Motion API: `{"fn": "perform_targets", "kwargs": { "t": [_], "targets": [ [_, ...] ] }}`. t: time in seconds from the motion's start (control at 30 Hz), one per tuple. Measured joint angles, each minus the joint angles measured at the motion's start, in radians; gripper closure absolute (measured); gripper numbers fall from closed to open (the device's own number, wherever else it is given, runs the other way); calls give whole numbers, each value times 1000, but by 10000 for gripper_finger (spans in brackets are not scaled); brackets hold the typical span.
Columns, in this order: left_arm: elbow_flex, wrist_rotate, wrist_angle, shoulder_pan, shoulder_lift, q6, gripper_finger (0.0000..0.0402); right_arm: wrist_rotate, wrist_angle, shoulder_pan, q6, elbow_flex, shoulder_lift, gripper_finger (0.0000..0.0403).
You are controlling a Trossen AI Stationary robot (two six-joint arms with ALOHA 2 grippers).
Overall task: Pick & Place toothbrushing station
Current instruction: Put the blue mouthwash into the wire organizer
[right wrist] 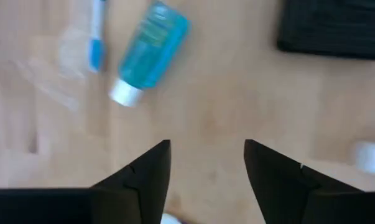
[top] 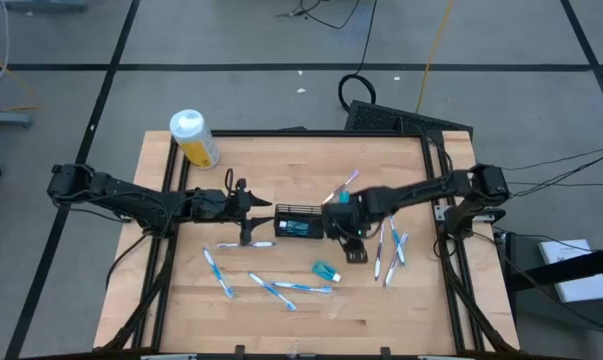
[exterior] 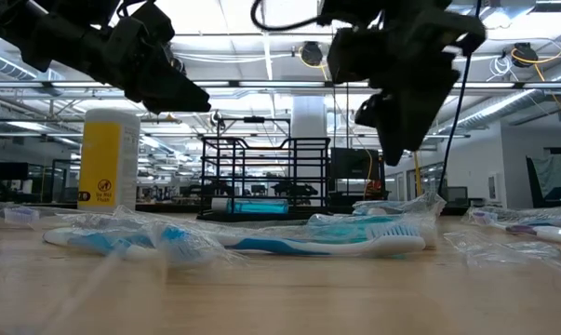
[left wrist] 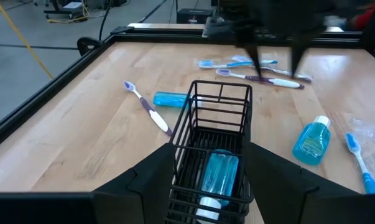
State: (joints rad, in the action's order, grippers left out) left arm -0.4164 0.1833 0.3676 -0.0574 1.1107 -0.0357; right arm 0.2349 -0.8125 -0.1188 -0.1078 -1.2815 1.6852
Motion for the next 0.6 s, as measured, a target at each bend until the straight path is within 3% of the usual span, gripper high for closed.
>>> {"fn": "perform_targets", "kwargs": {
  "t": [0.3,0.6],
  "targets": [
    [0,0,4,0,0,-1,199,-26,339,-157,-215,110,-25,197],
    [0,-1,15,0,0,-7,199,-138,500,-219,-336,221,-24,197]
  ]
}}
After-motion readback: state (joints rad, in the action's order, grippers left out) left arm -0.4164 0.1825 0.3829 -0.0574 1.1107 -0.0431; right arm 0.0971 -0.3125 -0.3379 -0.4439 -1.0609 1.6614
